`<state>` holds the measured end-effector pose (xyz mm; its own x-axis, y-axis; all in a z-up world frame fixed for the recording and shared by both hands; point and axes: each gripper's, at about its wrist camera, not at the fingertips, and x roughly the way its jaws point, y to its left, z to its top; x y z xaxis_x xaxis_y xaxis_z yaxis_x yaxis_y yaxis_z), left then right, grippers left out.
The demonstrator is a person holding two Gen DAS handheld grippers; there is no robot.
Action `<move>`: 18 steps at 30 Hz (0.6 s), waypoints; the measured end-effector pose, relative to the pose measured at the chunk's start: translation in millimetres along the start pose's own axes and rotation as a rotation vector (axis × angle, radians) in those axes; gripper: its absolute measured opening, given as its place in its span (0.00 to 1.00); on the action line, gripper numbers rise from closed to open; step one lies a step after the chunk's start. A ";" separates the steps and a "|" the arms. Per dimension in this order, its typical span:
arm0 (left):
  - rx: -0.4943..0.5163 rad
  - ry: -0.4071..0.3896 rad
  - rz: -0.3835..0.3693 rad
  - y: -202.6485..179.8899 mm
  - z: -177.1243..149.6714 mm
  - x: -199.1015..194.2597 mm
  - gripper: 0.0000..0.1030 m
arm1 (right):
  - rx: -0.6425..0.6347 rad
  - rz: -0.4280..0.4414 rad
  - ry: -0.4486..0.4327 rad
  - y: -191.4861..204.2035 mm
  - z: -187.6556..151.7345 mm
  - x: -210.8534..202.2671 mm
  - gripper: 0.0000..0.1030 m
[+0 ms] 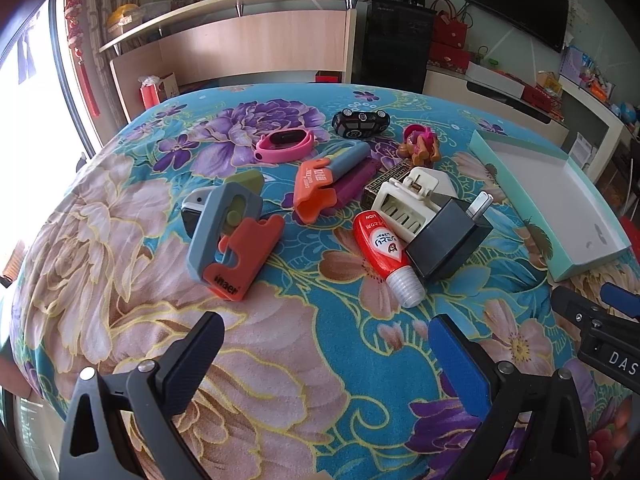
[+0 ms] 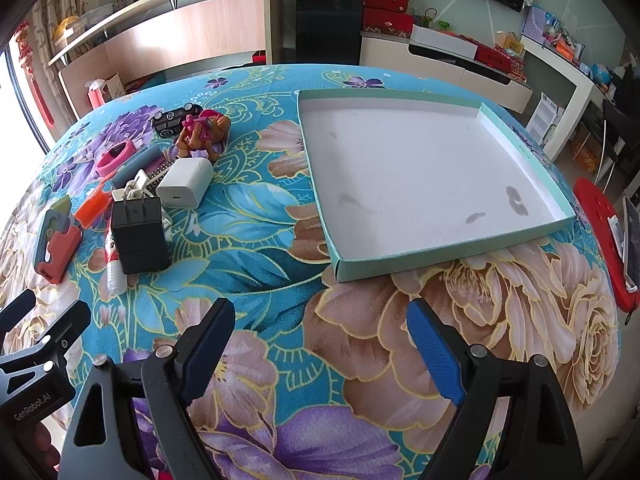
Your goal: Organize rigid objects
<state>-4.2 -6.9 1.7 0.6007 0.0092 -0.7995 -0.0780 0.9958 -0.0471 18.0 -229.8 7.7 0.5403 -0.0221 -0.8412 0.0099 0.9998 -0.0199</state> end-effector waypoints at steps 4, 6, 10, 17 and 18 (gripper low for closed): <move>0.004 0.000 -0.003 -0.6 -0.2 0.0 1.00 | -0.002 -0.001 0.000 0.4 0.1 0.7 0.86; 0.004 0.001 -0.002 -1.4 -0.1 0.3 1.00 | -0.002 -0.001 0.000 0.4 -0.1 0.4 0.86; 0.005 0.006 -0.004 -1.7 -0.3 1.1 1.00 | -0.001 -0.002 -0.001 0.8 -0.3 -0.1 0.86; 0.016 0.007 -0.026 -3.6 -1.0 1.1 1.00 | -0.002 -0.002 -0.003 1.1 -0.5 0.2 0.86; 0.020 0.007 -0.030 -4.4 -0.8 0.9 1.00 | -0.003 -0.002 -0.003 1.6 -0.5 -0.3 0.86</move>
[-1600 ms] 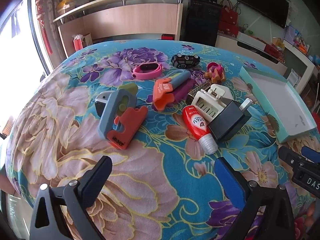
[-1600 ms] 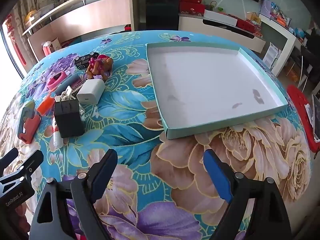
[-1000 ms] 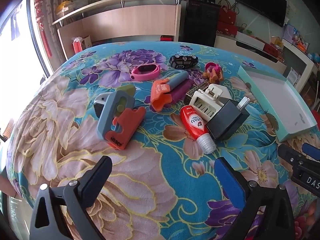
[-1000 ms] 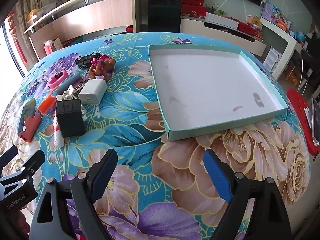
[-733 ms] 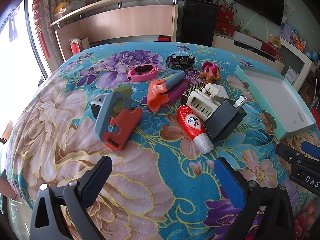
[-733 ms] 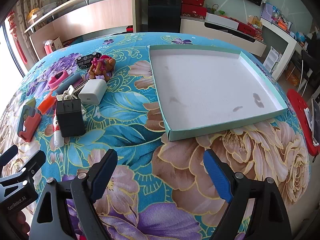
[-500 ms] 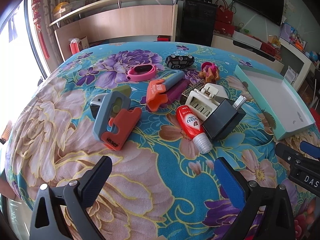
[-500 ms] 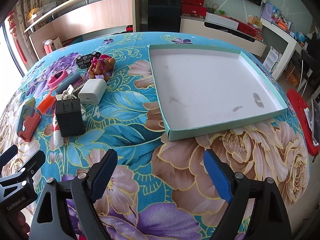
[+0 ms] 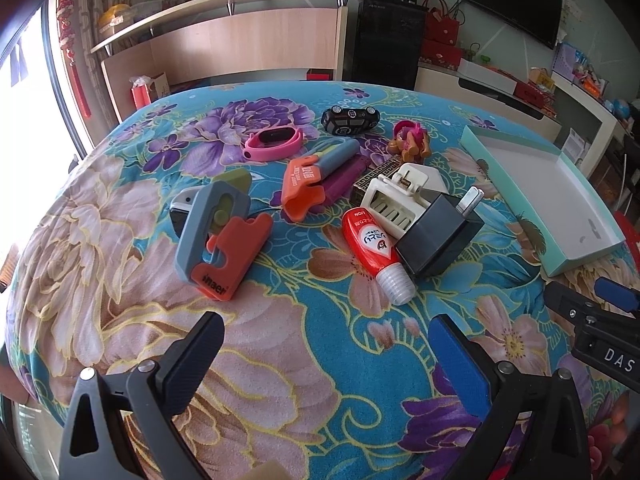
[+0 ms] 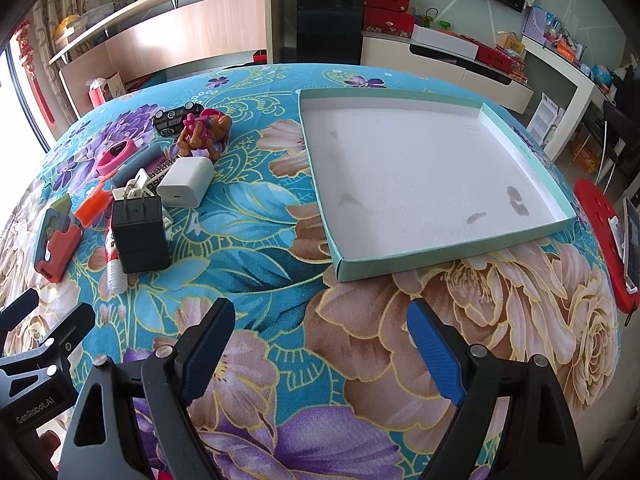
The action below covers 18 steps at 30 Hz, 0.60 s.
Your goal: Organize rigid objects
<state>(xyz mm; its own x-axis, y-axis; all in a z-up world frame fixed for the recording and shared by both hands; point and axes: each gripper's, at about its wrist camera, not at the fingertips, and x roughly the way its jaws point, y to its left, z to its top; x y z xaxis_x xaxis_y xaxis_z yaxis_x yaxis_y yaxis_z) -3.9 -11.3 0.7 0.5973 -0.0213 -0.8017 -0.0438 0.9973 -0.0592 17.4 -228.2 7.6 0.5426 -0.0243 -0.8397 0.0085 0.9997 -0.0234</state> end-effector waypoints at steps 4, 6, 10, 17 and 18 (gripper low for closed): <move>0.012 -0.006 0.002 -2.4 0.3 -1.0 1.00 | -0.002 -0.002 0.000 0.2 -0.2 0.4 0.86; 0.013 -0.006 -0.001 -2.3 0.1 -1.0 1.00 | -0.002 0.000 -0.001 -0.4 0.0 0.4 0.86; 0.016 -0.010 0.000 -3.7 -0.1 -2.1 1.00 | -0.002 -0.002 -0.001 0.3 0.2 -0.3 0.86; 0.007 -0.015 0.007 -2.0 0.2 -3.0 1.00 | -0.003 -0.002 -0.001 -0.2 0.4 -0.3 0.86; 0.008 -0.014 0.008 -2.2 0.4 -2.9 1.00 | -0.003 -0.002 -0.001 -0.1 0.4 -0.5 0.86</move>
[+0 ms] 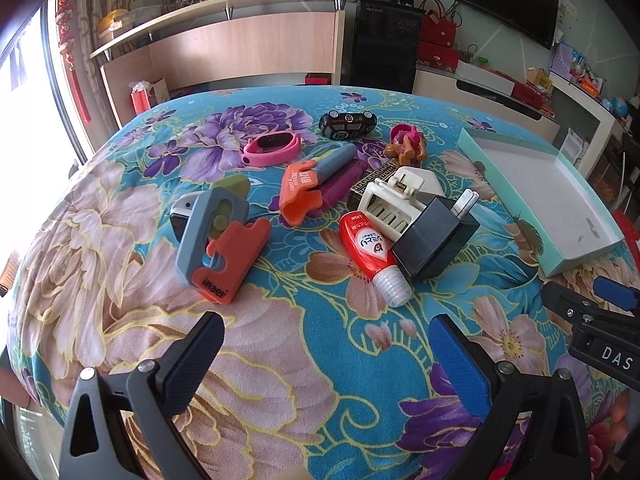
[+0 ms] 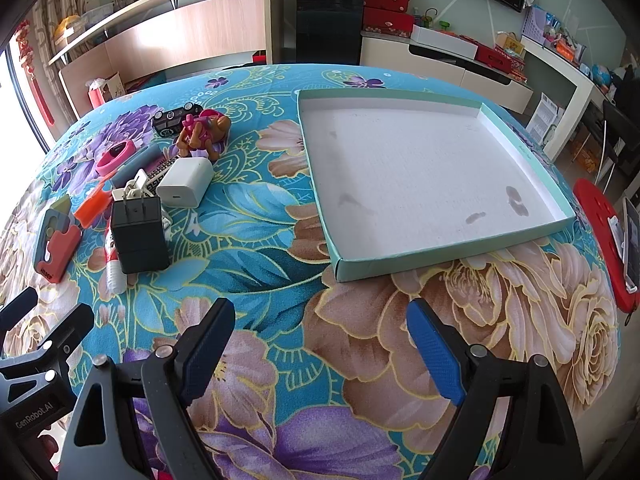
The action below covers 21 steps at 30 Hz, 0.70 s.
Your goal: Organize rigid objects
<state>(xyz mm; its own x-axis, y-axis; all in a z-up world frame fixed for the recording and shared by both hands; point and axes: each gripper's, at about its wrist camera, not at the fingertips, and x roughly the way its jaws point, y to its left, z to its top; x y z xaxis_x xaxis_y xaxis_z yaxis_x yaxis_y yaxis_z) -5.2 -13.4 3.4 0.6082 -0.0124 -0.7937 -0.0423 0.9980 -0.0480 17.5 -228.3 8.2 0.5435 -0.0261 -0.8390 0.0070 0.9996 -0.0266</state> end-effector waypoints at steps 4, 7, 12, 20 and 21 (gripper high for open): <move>0.004 -0.001 0.003 -0.1 0.1 0.0 1.00 | 0.000 0.001 0.000 -0.7 0.0 0.4 0.86; 0.000 0.000 0.001 0.0 0.2 0.1 1.00 | 0.000 0.000 0.000 -0.2 -0.1 0.1 0.86; 0.000 0.002 -0.003 -0.6 0.3 0.7 1.00 | 0.001 0.000 0.000 -0.3 -0.1 0.3 0.86; 0.005 -0.002 -0.006 -1.7 0.4 0.5 1.00 | 0.000 -0.001 -0.001 -0.1 -0.5 0.5 0.86; 0.005 -0.002 -0.006 -2.2 0.3 0.2 1.00 | 0.000 -0.001 -0.001 0.0 -0.5 0.4 0.86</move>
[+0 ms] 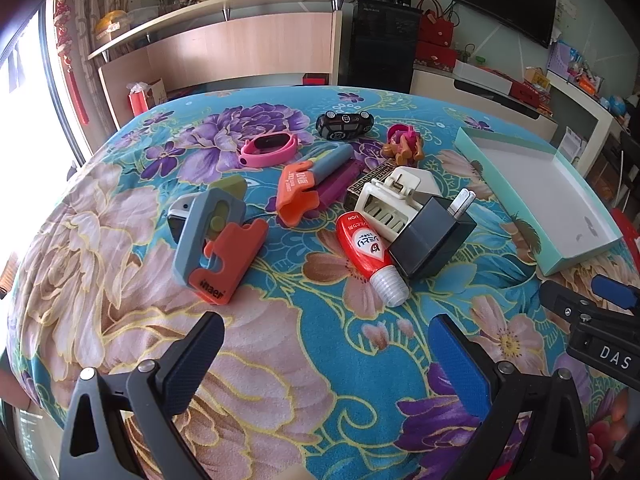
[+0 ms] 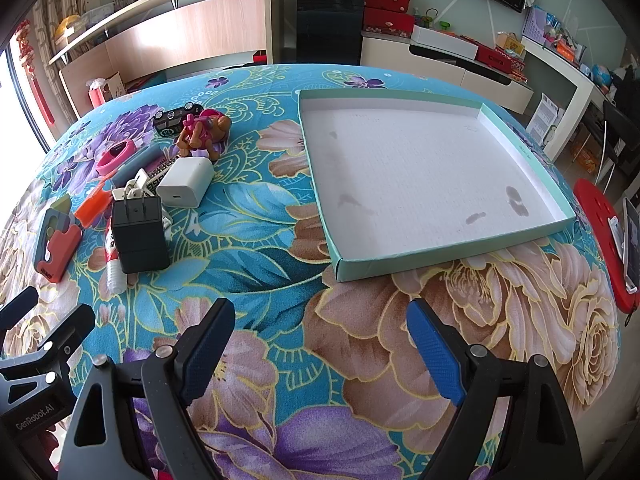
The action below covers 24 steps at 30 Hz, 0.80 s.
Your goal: Organize rigid objects
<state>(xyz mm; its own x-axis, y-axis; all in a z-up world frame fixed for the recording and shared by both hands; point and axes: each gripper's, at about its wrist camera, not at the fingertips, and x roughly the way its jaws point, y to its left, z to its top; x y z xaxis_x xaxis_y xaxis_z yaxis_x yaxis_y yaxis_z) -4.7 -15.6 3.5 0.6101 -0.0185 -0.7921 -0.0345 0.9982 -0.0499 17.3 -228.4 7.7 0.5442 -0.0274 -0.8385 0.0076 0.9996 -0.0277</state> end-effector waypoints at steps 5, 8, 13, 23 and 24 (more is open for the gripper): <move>-0.016 -0.001 -0.009 3.7 1.2 -1.4 1.00 | 0.000 -0.001 0.000 0.4 -0.5 0.2 0.86; -0.045 -0.007 -0.025 11.0 4.3 -4.1 1.00 | -0.005 -0.005 -0.008 0.7 0.0 -2.3 0.86; -0.101 -0.046 -0.021 34.3 17.8 -17.2 1.00 | -0.037 0.009 -0.046 8.3 7.7 -16.3 0.86; -0.144 0.014 0.046 75.1 31.5 -7.4 1.00 | -0.142 0.131 -0.076 58.0 24.5 -20.7 0.86; -0.143 0.021 0.049 76.1 31.4 -4.3 1.00 | -0.146 0.142 -0.073 61.3 25.4 -18.3 0.86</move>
<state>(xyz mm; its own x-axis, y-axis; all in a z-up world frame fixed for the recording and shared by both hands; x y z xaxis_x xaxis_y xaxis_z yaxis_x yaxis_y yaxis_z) 14.9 62.3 22.2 0.5882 0.0277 -0.8083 -0.1775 0.9795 -0.0957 29.1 -166.4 35.2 0.5902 0.1193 -0.7984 -0.1922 0.9813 0.0045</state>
